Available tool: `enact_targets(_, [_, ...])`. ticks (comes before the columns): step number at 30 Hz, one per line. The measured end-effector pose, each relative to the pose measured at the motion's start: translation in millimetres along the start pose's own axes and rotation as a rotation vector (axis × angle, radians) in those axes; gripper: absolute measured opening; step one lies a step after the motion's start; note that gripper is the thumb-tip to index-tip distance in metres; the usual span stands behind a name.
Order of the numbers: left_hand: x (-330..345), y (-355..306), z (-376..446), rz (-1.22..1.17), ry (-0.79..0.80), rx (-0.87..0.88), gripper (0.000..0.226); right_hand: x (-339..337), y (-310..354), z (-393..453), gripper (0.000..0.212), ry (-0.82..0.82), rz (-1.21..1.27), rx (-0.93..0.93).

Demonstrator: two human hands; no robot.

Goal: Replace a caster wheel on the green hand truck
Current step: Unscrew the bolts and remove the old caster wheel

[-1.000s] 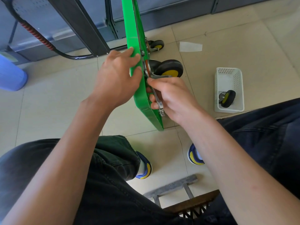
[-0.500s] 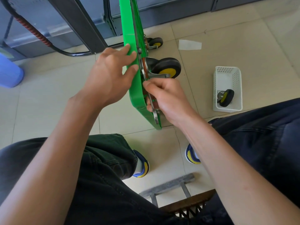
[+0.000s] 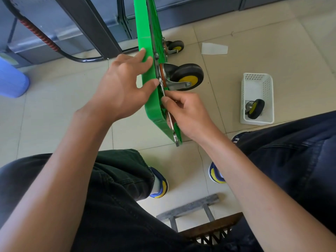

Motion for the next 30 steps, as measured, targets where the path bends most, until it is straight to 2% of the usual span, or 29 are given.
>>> enact_targets(5, [-0.7,-2.9,0.0,0.007,0.002,-0.007,0.061,-2.9,5.0,2.8,0.023,0.026,-0.034,0.038])
enact_targets(9, [-1.2,-5.0,0.0,0.001,0.001,-0.002,0.06,-5.3,12.1,5.8,0.018,0.169,0.157,0.229])
enact_targets(12, [-1.2,-4.4,-0.4,0.003,0.0,-0.003,0.061,-6.8,13.6,6.8,0.017,0.218,0.234,0.299])
enact_targets(16, [-0.6,-3.5,0.0,0.013,0.007,-0.005,0.062,-4.2,12.4,8.6,0.019,0.195,0.14,0.283])
enact_targets(24, [0.6,-2.6,0.5,0.031,0.014,0.0,0.064,-9.3,13.6,13.2,0.019,0.255,-0.042,0.227])
enact_targets(30, [1.4,-2.0,0.6,0.019,0.015,-0.001,0.065,-8.4,4.6,15.4,0.015,0.215,-0.152,0.172])
Point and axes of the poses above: each hand's wrist, its own z-axis towards the middle knuckle, its own x-axis out of the palm, y = z × x, the point moved 1 cm from there along z, towards the middle knuckle, and after that the axes turned 1 degree about y, right-handed, at the moved point
